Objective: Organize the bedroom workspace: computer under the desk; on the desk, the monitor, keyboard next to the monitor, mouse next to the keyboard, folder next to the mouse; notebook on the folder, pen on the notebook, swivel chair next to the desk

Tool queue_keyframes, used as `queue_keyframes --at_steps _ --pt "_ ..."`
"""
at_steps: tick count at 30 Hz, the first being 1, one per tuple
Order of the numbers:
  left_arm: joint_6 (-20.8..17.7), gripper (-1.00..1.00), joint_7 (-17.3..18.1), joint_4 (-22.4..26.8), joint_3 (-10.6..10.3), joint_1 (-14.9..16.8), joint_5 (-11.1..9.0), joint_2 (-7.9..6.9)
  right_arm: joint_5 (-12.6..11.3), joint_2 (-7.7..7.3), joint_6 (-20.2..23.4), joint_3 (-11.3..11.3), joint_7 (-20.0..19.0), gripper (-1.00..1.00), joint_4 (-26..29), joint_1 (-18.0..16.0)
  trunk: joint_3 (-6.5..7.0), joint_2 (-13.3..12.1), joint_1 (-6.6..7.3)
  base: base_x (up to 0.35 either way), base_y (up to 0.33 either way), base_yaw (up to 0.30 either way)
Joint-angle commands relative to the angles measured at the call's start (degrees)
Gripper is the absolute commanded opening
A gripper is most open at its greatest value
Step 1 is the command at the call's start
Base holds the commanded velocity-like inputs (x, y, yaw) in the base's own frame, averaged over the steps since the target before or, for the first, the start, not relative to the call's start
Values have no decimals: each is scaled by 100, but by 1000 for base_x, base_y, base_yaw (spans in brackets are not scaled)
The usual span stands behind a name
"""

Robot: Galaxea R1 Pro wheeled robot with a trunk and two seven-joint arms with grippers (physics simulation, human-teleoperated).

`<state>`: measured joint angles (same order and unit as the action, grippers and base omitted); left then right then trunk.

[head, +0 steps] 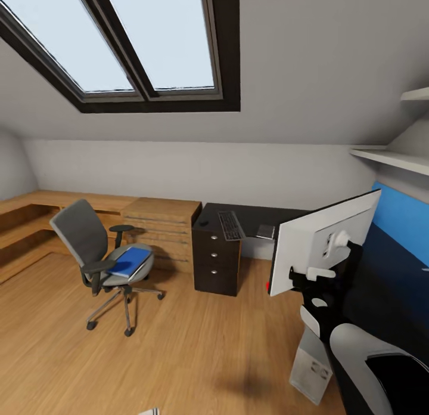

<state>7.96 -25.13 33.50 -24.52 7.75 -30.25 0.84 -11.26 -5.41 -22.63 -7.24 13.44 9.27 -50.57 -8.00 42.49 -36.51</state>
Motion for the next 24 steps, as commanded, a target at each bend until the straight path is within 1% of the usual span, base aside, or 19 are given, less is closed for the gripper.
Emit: queue_keyframes --at_steps 1,6,8,14,24 --pt "39 100 -37 -1 -44 8 -60 -8 -51 -3 -15 -49 19 100 6 -6 -9 7 -2 53 0 7" --pt "39 100 -36 -1 -44 8 -60 -8 -51 -4 -21 -45 23 100 3 -6 -10 7 -2 19 0 3" --pt "39 100 -37 -1 -43 8 -55 -13 -52 -11 -29 -41 19 100 -3 -6 -1 7 -2 1 0 -139" --pt "39 100 -43 -1 -39 8 -52 -14 -52 -26 -31 -41 18 100 -4 -6 32 7 -2 0 0 -194" --pt "39 100 -47 -1 -40 8 -52 -14 -52 -30 -31 -41 18 100 -11 -6 90 7 -2 0 0 -235"
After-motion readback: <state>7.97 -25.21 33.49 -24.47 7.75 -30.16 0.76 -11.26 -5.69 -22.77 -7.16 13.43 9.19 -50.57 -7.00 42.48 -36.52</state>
